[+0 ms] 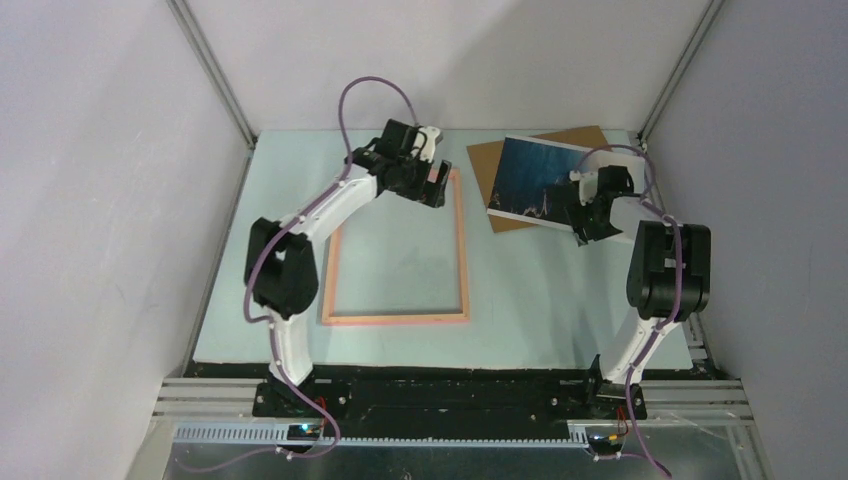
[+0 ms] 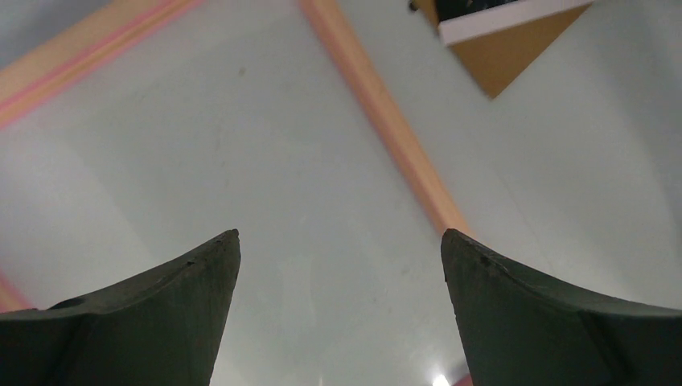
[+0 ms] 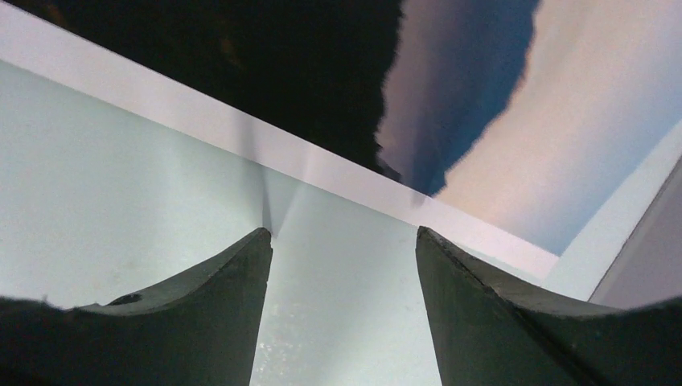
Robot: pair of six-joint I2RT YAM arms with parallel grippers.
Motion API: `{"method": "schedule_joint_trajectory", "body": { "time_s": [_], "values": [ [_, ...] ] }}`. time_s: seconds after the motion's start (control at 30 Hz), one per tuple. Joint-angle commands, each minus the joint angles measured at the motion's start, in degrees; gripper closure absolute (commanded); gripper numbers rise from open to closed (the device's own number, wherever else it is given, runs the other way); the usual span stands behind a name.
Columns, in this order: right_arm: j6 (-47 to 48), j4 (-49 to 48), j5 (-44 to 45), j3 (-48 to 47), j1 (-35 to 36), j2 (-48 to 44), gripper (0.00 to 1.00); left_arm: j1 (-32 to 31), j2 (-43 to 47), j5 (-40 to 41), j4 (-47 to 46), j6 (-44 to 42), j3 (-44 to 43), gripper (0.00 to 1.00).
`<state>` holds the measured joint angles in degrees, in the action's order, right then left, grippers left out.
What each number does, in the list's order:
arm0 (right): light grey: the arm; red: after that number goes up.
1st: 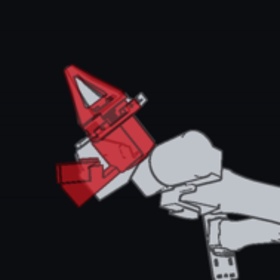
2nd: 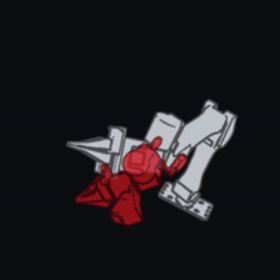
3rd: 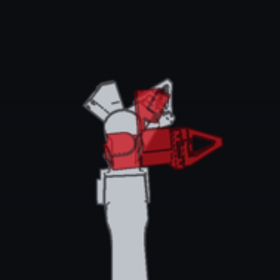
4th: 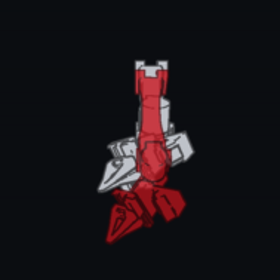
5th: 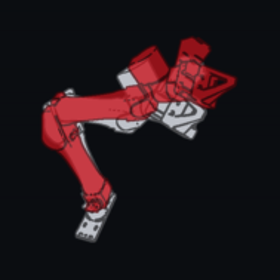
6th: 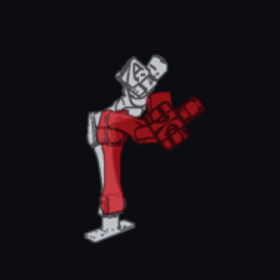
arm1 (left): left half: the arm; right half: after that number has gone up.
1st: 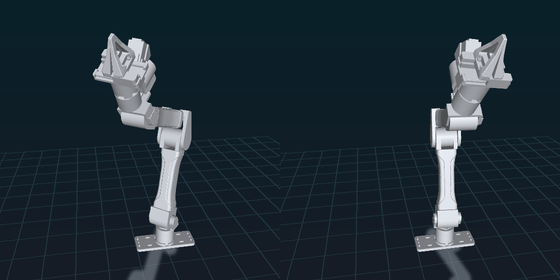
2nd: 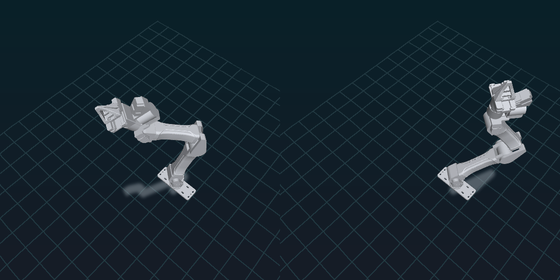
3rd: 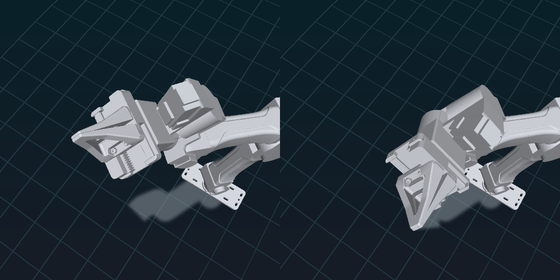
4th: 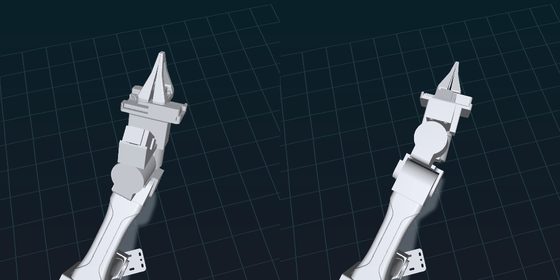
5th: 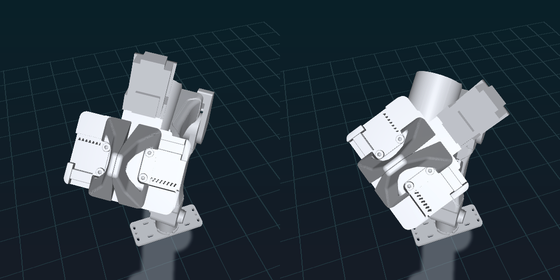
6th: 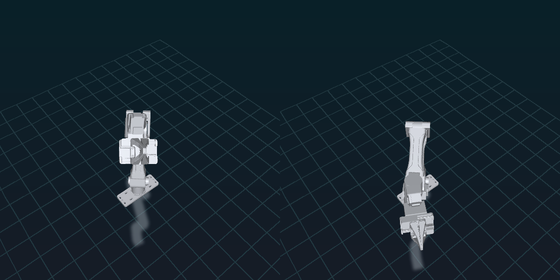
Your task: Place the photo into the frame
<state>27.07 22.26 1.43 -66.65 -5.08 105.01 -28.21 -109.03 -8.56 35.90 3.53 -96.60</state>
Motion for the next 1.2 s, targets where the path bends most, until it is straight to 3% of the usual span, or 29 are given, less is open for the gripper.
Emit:
{"method": "schedule_joint_trajectory", "body": {
  "time_s": [0.0, 0.17, 0.4, 0.77, 1.17],
  "values": [
    [-6.6, -1.4, -2.7, 0.3, -4.2, -4.4, 0.29, -2.5, -6.9, -2.8, -1.3, 2.2, -10.1, 0.01],
    [-11.8, -2.0, -4.3, -1.0, -8.2, -4.8, 0.27, -6.2, -15.2, -3.1, -1.3, 3.2, -22.8, 0.01],
    [-20.0, 1.1, -11.7, -5.9, -16.2, -0.9, 0.26, -8.5, -30.4, -4.6, -2.4, 13.2, -38.4, 0.01],
    [-24.7, 4.7, -22.6, -11.6, -24.4, 5.7, 0.28, -10.4, -38.4, -1.4, -9.1, 21.0, -42.7, 0.01],
    [-25.9, 7.7, -27.2, -16.6, -25.9, 10.7, 0.29, -10.6, -42.4, -5.2, -10.6, 27.8, -43.9, 0.01]
  ]
}}
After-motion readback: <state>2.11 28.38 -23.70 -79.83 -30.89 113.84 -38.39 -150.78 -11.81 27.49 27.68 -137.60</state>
